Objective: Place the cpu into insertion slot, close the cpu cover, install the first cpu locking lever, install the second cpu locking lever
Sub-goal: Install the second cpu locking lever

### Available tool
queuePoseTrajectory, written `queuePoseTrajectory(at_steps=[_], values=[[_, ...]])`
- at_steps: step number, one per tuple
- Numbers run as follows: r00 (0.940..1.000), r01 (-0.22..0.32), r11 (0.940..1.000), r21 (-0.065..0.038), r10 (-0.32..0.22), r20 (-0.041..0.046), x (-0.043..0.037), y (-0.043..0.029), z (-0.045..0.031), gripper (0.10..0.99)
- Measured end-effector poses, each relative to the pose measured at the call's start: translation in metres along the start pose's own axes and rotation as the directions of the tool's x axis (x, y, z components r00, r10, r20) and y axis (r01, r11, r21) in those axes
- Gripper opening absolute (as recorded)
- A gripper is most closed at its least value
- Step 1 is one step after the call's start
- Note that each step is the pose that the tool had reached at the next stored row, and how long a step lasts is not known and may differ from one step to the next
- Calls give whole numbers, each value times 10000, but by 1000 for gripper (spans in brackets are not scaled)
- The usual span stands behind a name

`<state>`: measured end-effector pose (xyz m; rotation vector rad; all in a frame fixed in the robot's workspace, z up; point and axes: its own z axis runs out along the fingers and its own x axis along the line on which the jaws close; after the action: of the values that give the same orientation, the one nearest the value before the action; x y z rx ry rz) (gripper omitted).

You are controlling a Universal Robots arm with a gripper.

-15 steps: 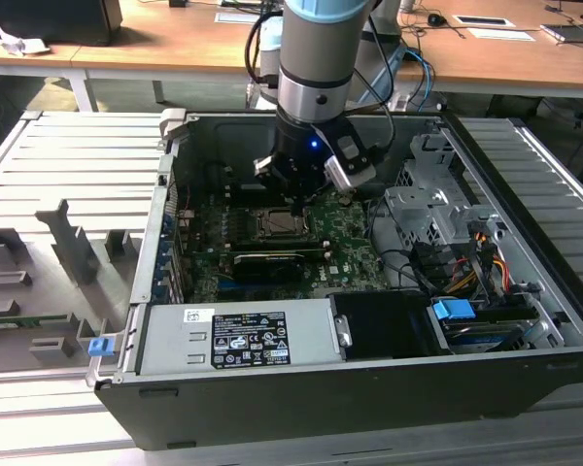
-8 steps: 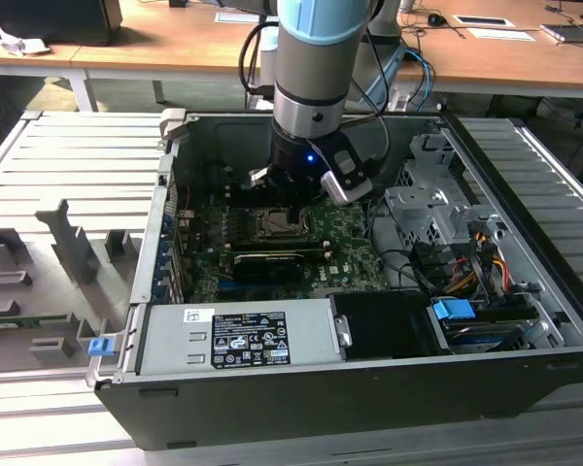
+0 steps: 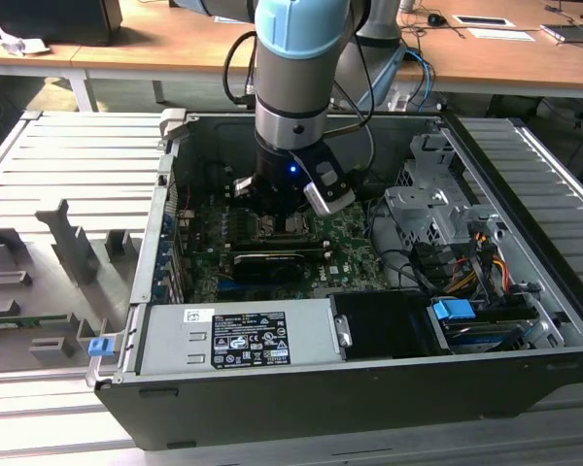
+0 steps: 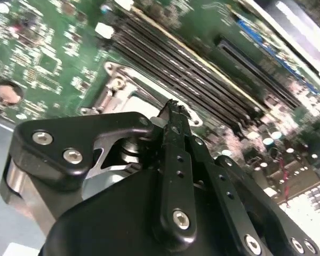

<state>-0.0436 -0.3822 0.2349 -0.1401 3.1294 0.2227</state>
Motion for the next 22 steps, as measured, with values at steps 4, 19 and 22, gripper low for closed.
queuePoseTrajectory(at_steps=[4, 19, 22], values=[[10000, 1, 10000, -39, -1, 2, 29, -40, -3, 106], [10000, 13, 9993, -371, -12, 31, 213, -80, 77, 106], [10000, 27, 9992, -395, -26, 32, 220, -89, 144, 106]])
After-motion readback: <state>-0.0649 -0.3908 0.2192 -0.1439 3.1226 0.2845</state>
